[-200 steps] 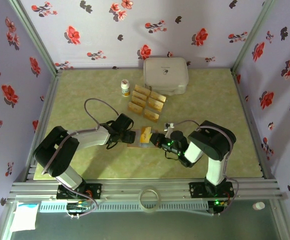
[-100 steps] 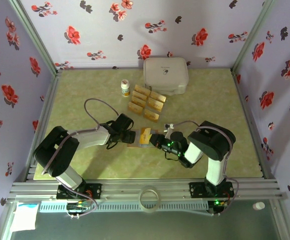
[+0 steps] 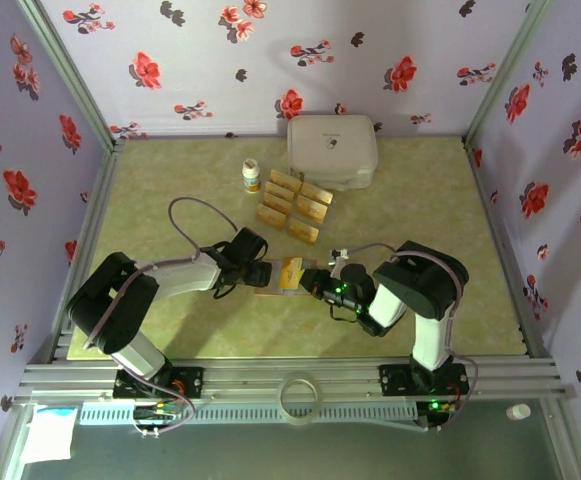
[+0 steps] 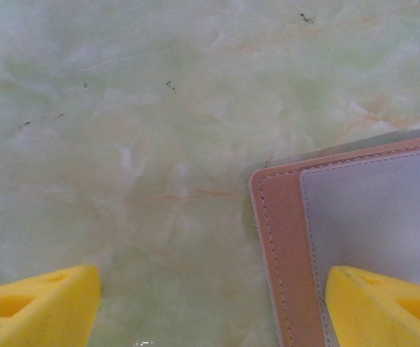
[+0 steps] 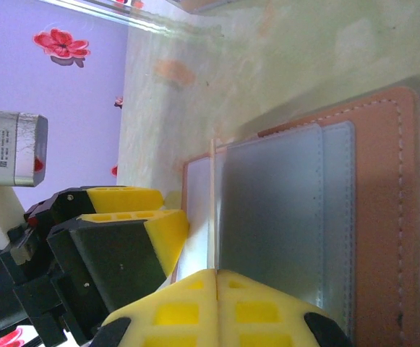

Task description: Put the credit cards into the card holder

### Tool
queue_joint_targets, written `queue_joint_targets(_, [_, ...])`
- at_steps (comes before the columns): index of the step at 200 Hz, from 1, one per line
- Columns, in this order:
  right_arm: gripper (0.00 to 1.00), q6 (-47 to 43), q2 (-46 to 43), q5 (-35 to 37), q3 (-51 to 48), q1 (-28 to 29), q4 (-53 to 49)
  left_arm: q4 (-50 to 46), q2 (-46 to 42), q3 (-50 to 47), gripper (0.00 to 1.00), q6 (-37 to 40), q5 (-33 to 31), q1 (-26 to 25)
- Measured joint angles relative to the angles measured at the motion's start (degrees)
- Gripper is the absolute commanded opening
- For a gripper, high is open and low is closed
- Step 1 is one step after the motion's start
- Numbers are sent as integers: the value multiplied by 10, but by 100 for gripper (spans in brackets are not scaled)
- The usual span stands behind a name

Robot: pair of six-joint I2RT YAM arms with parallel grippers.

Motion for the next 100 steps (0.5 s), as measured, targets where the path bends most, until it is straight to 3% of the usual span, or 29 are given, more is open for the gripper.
queue_joint_targets(100, [0, 10, 1, 0, -4, 3, 3, 1, 0, 0, 82, 0, 0, 0])
